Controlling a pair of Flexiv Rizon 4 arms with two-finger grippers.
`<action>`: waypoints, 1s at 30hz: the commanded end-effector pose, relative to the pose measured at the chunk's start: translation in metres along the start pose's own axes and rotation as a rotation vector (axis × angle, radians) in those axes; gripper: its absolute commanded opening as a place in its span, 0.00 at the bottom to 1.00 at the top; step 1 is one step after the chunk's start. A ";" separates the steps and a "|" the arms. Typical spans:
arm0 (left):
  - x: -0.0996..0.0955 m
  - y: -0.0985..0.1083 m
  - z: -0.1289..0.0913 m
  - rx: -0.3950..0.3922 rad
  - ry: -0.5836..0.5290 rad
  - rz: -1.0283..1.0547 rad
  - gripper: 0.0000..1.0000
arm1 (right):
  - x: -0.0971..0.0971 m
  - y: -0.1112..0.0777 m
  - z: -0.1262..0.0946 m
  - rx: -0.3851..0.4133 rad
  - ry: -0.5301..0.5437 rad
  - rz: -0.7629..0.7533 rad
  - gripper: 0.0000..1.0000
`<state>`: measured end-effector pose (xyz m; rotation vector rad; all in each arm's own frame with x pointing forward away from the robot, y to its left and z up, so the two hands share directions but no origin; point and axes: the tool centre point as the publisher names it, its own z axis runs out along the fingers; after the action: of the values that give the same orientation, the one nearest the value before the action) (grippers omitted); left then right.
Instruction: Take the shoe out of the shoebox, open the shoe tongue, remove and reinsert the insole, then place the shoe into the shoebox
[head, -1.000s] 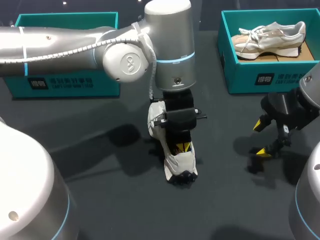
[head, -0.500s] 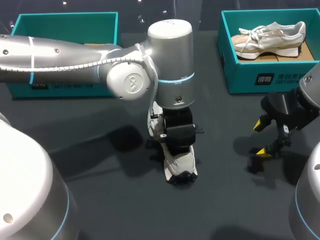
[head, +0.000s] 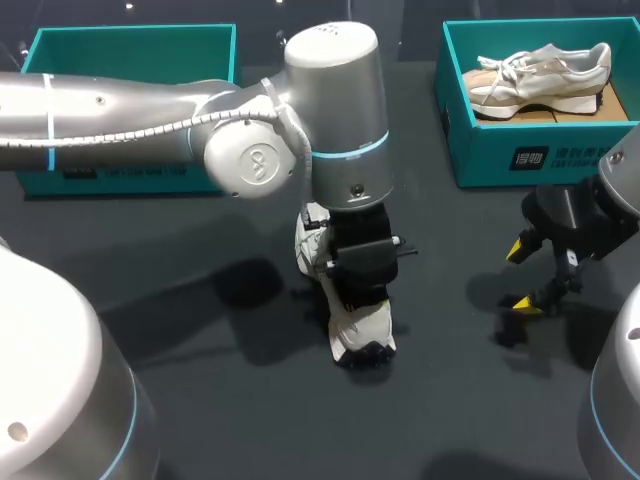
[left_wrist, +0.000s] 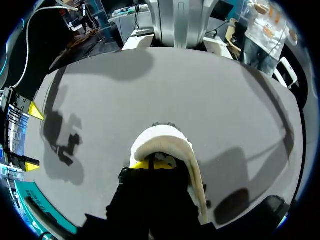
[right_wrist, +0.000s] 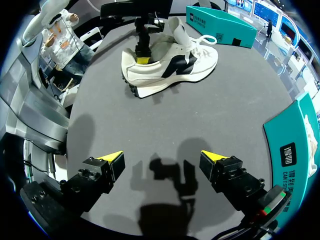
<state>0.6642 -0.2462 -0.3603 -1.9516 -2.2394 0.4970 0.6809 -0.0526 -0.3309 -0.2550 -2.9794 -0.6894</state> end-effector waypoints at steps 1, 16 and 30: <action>-0.006 -0.002 0.018 0.010 0.012 0.005 0.00 | 0.001 0.000 0.000 0.002 -0.002 0.000 1.00; 0.018 0.030 0.039 -0.027 0.124 -0.070 0.00 | 0.001 0.000 0.000 0.002 -0.002 0.000 1.00; 0.021 0.018 0.021 -0.055 0.132 -0.082 0.00 | 0.001 0.000 0.000 0.002 -0.002 0.000 1.00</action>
<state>0.6694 -0.2250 -0.3829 -1.8680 -2.2787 0.2922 0.6809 -0.0527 -0.3310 -0.2551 -2.9794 -0.6895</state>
